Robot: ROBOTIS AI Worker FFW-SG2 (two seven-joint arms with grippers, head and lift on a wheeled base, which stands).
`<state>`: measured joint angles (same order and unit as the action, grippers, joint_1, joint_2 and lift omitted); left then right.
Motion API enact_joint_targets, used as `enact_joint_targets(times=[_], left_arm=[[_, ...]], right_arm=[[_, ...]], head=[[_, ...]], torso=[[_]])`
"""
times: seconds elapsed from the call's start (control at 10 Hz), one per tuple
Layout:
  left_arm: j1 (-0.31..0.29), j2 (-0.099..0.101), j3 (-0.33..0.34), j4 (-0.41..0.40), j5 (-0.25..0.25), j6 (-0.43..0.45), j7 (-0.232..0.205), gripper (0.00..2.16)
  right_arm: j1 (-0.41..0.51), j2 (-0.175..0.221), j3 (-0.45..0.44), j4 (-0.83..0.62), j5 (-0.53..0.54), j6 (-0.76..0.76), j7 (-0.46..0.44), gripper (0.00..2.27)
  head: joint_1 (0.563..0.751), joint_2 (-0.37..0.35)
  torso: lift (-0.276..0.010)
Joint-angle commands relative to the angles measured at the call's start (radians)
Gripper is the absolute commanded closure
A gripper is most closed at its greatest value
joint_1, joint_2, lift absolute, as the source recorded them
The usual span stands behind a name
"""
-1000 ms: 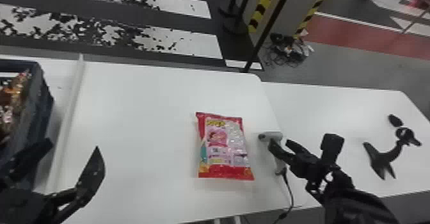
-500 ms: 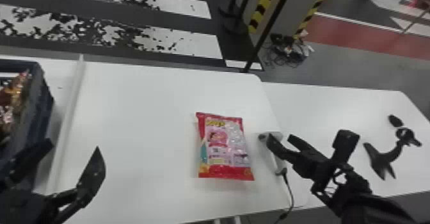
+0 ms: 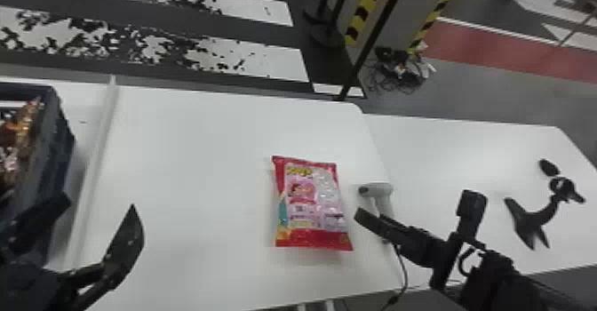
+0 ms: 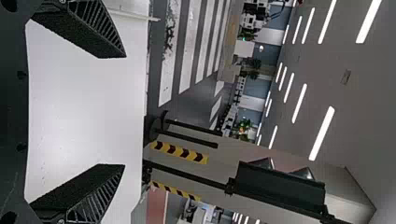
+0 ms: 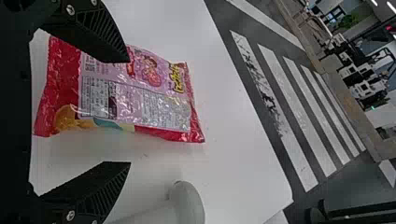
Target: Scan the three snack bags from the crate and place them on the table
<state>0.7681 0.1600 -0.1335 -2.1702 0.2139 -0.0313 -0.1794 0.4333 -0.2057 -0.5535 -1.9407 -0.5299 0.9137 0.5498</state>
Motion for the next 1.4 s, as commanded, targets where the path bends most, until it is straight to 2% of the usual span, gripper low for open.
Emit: enact_joint_targets(times=[0.0,0.2,0.4,0.8,0.9,1.0,1.1,1.2,1.3], left_arm=[[-0.004,-0.001,-0.002,0.004,-0.001,0.003,0.000,0.02],[-0.009,-0.001,-0.003,0.010,-0.001,0.003,0.000,0.02],[-0.010,-0.001,-0.002,0.021,-0.001,0.003,-0.003,0.02],[-0.024,-0.002,0.002,0.044,0.001,0.003,-0.002,0.02],[-0.030,-0.002,0.002,0.050,0.001,0.003,-0.002,0.02],[-0.036,-0.002,0.002,0.056,0.002,0.003,-0.002,0.02],[-0.041,-0.001,0.002,0.056,0.004,0.003,-0.002,0.02],[-0.049,-0.001,0.003,0.062,0.005,0.006,-0.002,0.02],[-0.053,0.001,0.003,0.064,0.007,0.009,0.000,0.02]], right_arm=[[-0.008,0.000,0.001,0.025,-0.028,0.058,0.013,0.11],[-0.051,0.000,0.024,0.097,-0.009,0.024,0.033,0.11],[-0.110,-0.008,0.078,0.177,0.073,-0.009,0.045,0.11],[-0.180,-0.021,0.158,0.279,0.145,-0.068,0.078,0.14],[-0.206,-0.040,0.182,0.313,0.160,-0.071,0.139,0.59],[-0.225,-0.040,0.195,0.328,0.183,-0.074,0.160,1.60],[-0.232,-0.044,0.205,0.333,0.195,-0.071,0.174,2.10],[-0.232,-0.047,0.216,0.333,0.199,-0.074,0.180,2.25],[-0.232,-0.047,0.218,0.333,0.205,-0.077,0.180,2.25]], head=[[0.695,-0.350],[0.695,-0.350],[0.695,-0.350],[0.695,-0.330],[0.695,-0.318],[0.695,-0.299],[0.695,-0.286],[0.695,-0.278],[0.695,-0.274]], torso=[[-0.062],[-0.062],[-0.062],[-0.062],[-0.062],[-0.062],[-0.062],[-0.062],[-0.062]])
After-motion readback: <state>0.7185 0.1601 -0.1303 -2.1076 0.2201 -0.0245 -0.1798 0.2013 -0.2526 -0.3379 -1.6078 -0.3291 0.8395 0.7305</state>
